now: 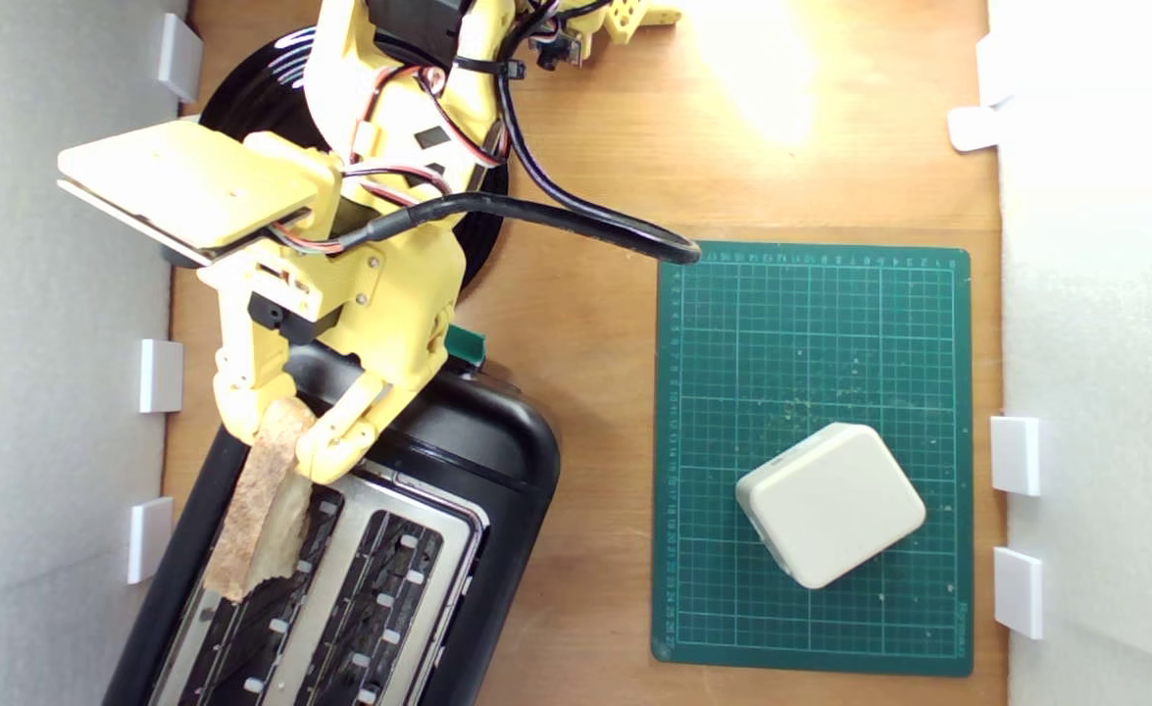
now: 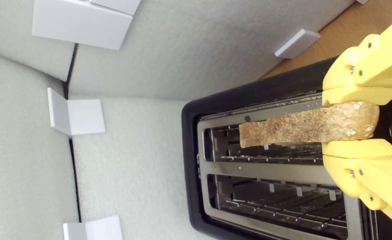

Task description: Pick bread and place in toaster

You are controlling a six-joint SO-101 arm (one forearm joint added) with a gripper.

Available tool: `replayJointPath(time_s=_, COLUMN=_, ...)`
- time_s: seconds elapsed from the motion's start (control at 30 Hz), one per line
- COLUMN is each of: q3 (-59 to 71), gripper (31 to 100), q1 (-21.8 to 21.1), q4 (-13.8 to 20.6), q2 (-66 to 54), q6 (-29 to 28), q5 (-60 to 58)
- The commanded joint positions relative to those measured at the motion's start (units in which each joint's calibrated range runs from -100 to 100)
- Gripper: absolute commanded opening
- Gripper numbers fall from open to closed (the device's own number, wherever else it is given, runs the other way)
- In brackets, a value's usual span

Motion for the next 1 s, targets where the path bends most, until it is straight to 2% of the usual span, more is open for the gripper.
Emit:
replayJointPath(time_s=0.0, q3=-2.2, gripper=49.2, q1=0.2, q4=-1.5, q2=0.7, q6=-0.2, q5=-0.9)
replayJointPath(time_s=0.37, q3=-2.3, gripper=49.2, q1=-1.2, q4=-2.1, q2=3.3, q6=0.0, q5=-1.0)
replayJointPath(time_s=0.97, q3=-2.4, gripper=49.2, q1=0.6, q4=-2.1, q2=8.8, q6=0.2, q5=-3.7)
